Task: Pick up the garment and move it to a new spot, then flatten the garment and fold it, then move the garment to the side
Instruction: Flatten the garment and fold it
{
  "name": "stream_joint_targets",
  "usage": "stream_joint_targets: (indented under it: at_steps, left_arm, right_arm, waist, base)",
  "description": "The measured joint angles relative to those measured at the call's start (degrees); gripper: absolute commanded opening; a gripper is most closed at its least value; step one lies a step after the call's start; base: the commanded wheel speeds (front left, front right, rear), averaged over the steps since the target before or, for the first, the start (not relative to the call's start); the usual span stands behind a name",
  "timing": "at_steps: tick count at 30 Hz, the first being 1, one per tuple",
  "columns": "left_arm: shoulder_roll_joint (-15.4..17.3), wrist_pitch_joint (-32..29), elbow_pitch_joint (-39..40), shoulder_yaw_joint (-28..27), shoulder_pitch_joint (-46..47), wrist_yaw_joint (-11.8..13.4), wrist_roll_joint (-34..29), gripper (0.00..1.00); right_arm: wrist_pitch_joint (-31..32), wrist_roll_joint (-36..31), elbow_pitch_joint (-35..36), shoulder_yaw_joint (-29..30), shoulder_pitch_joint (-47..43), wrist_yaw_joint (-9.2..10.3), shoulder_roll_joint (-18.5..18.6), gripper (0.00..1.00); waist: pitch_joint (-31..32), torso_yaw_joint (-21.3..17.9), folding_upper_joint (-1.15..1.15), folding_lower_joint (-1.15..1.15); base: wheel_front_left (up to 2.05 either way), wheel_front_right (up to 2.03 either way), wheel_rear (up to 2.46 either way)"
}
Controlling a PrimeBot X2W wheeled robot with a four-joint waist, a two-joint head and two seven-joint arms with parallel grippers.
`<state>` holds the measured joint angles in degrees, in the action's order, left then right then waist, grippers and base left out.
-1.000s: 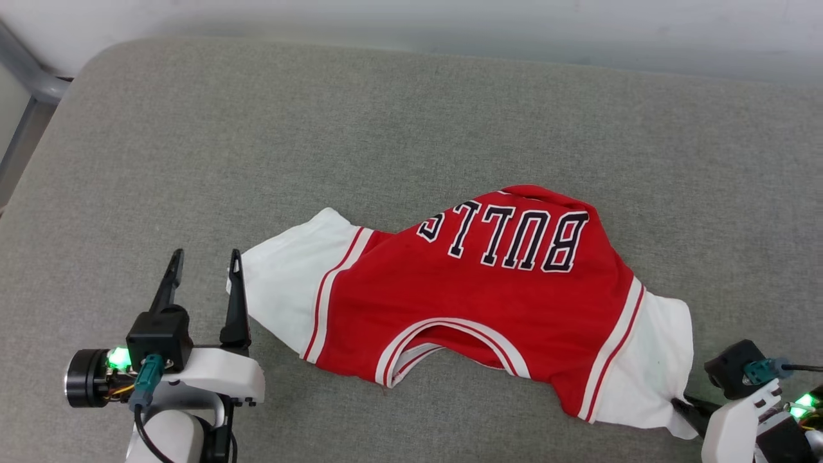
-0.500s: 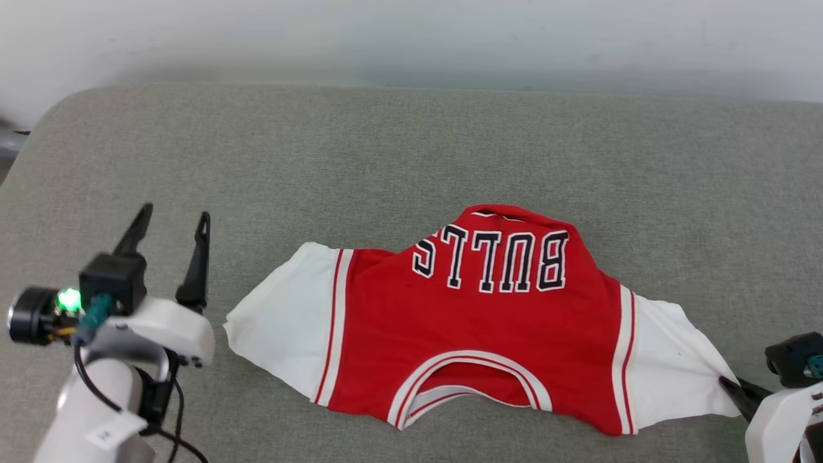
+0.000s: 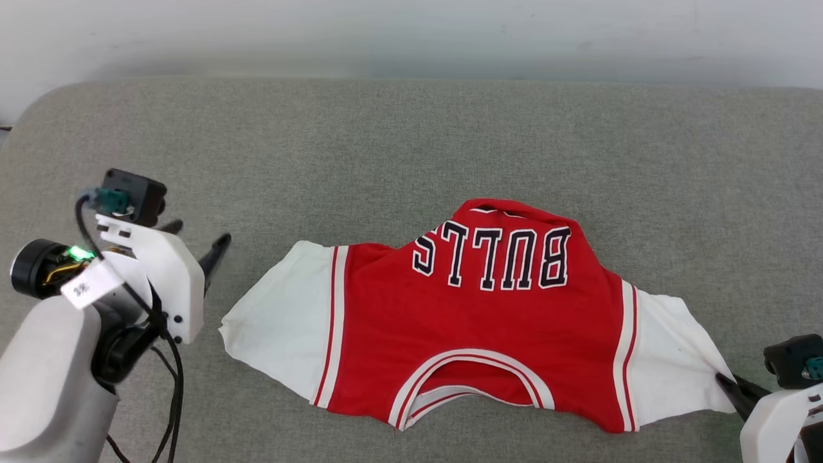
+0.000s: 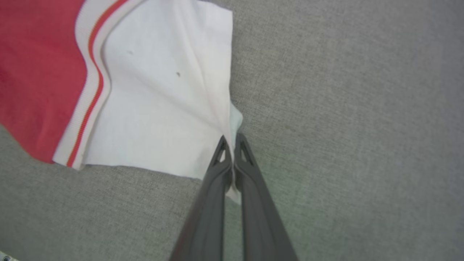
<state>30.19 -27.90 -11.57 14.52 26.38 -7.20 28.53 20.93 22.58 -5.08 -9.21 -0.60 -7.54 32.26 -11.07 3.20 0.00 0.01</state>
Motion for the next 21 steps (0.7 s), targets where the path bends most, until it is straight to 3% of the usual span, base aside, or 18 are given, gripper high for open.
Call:
stream_joint_targets:
  at_steps: [4,9,13,21]
  left_arm:
    - [2.8,-9.7,2.2,3.3,0.4,-0.1,5.3,1.0]
    - [5.8,-17.1,4.0,7.8,0.5,-0.2,10.0,1.0]
    - [7.7,-19.8,3.8,11.2,-0.2,-0.2,11.8,1.0]
    - [8.9,-19.3,-0.6,16.7,-0.3,-0.2,12.3,1.0]
  right_arm:
    - [-0.2,-0.4,0.0,-0.2,0.2,0.0,-0.2,0.0]
    - [-0.5,-0.5,-0.1,-0.7,0.8,0.0,-0.5,0.0]
    - [-0.7,-0.7,-0.2,-1.1,2.0,0.0,-0.6,0.0]
    - [-1.0,-0.7,-0.6,-2.5,4.0,0.0,-0.7,0.0]
  waist:
    - [-0.3,-0.1,0.0,0.0]
    - [-1.1,-0.5,0.0,0.0]
    - [-2.0,-0.9,0.0,0.0]
    - [-3.8,-2.1,0.0,0.0]
  base:
    - [0.0,0.0,0.0]
    - [0.0,0.0,0.0]
    - [0.0,0.0,0.0]
    - [0.0,0.0,0.0]
